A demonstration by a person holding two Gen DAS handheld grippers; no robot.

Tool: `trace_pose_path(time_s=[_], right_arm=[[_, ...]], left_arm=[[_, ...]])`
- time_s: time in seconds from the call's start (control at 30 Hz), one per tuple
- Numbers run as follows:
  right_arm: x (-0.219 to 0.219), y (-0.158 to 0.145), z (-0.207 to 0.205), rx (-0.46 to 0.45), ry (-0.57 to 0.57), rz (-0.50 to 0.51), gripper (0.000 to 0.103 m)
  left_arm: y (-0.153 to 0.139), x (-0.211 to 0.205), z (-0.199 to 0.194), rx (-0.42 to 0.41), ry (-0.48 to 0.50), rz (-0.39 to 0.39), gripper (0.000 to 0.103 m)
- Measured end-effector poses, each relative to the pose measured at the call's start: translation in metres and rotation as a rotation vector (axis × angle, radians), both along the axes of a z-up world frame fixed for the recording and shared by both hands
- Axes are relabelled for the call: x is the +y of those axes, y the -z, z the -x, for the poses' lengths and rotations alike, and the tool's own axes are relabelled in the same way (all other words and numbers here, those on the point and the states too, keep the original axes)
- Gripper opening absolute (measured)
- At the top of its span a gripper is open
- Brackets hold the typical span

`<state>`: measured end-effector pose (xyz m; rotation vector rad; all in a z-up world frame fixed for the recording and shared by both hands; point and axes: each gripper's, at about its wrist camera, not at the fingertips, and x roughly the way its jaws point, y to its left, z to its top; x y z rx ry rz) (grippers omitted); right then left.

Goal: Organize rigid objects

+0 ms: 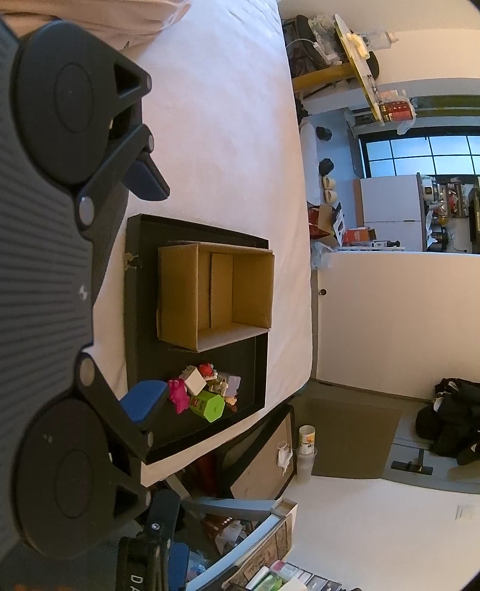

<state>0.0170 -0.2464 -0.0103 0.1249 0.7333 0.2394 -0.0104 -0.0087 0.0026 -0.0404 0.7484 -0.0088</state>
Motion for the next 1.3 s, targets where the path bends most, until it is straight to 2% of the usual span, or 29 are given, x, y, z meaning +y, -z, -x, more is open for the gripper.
trace_pose_path(time_s=[1.3], right_arm=[[-0.003, 0.018, -0.014, 0.041, 0.028, -0.023, 0.103]], left_arm=[[0.014, 0.021, -0.018, 0.028, -0.035, -0.009, 0.103]])
